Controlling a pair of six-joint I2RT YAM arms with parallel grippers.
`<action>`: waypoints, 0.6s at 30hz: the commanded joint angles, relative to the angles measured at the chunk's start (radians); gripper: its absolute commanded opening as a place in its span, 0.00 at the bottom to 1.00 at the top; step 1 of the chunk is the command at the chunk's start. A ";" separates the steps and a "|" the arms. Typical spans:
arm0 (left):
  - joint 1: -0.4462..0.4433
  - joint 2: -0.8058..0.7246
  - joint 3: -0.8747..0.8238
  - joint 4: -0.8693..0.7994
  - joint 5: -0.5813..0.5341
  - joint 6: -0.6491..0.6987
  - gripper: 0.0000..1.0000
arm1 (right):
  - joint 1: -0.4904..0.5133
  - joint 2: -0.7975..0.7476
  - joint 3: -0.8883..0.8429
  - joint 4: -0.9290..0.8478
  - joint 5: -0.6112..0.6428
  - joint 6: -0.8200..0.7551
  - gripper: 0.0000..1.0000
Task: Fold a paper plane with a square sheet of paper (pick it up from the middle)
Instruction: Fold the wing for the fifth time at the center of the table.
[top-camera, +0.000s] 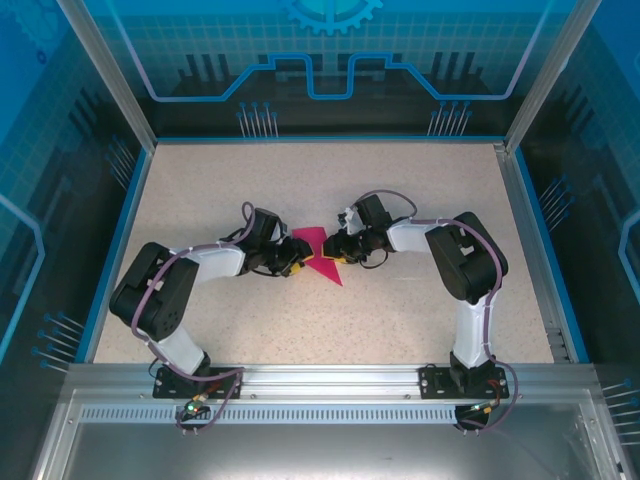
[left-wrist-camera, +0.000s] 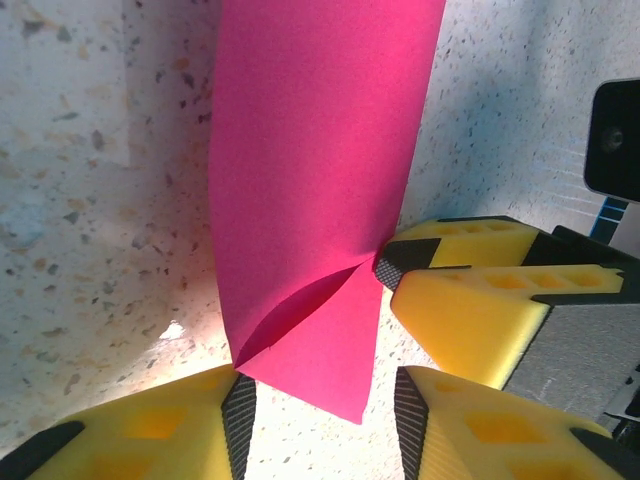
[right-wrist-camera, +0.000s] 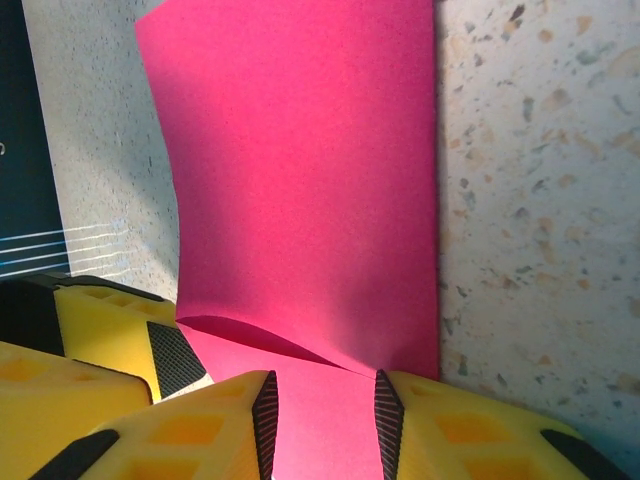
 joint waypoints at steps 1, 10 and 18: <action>-0.006 0.014 0.035 -0.022 -0.012 0.021 0.45 | -0.021 0.034 -0.022 -0.007 0.007 -0.003 0.34; -0.005 0.005 0.018 0.042 -0.007 0.031 0.41 | -0.025 0.030 -0.029 -0.002 0.011 -0.016 0.35; 0.004 0.035 0.038 0.004 -0.041 0.062 0.26 | -0.034 0.032 -0.031 0.001 0.000 -0.082 0.35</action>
